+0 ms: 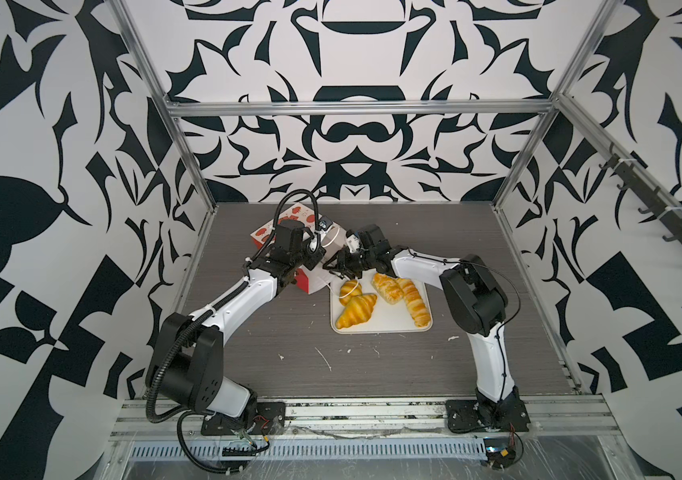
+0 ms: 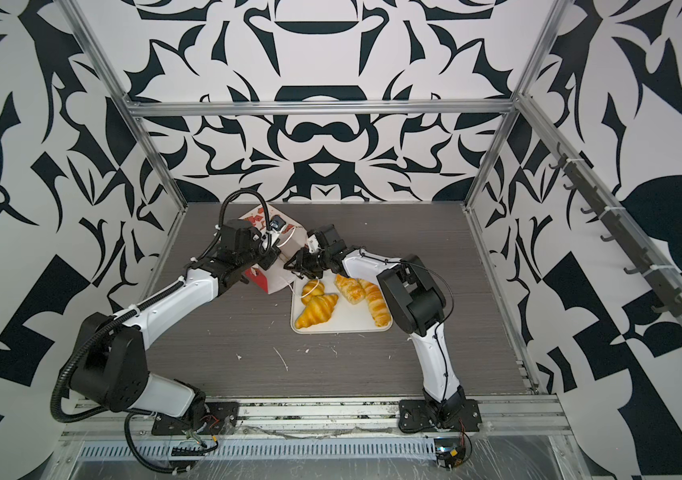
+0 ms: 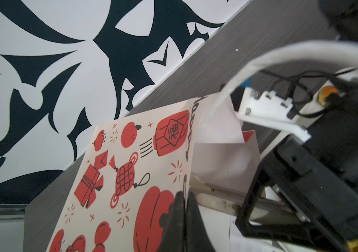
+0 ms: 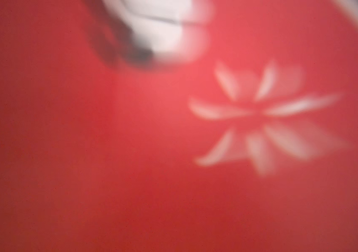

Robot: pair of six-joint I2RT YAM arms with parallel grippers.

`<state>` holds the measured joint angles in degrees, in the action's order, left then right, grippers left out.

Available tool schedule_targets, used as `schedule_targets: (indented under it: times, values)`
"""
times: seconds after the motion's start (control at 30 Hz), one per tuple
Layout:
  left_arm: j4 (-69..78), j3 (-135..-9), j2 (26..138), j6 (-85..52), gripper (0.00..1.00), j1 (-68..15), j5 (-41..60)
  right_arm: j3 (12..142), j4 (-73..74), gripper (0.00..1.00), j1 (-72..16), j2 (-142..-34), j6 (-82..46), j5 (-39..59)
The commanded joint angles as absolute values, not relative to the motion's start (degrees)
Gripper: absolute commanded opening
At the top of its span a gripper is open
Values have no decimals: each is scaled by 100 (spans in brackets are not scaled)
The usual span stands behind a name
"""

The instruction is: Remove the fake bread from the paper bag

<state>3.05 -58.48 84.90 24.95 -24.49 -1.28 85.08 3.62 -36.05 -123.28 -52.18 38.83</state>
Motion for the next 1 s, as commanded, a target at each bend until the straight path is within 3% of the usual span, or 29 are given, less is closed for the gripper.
schedule_targets:
  times: [0.0,0.7,0.83,0.97]
  values:
    - [684,-5827,8447,2429,0,-2457,86,8768,366,40,-3728,-12260,-5220,4115]
    - [631,-5686,8341,2349,0,-2452,474,9664,557,39,-3760,-12941,-5555,4331]
    - [634,-5669,8344,2363,0,-2452,465,9773,518,35,-3771,-12981,-5513,4348]
    - [642,-5639,8333,2366,0,-2452,384,9738,424,25,-3771,-12889,-5381,4310]
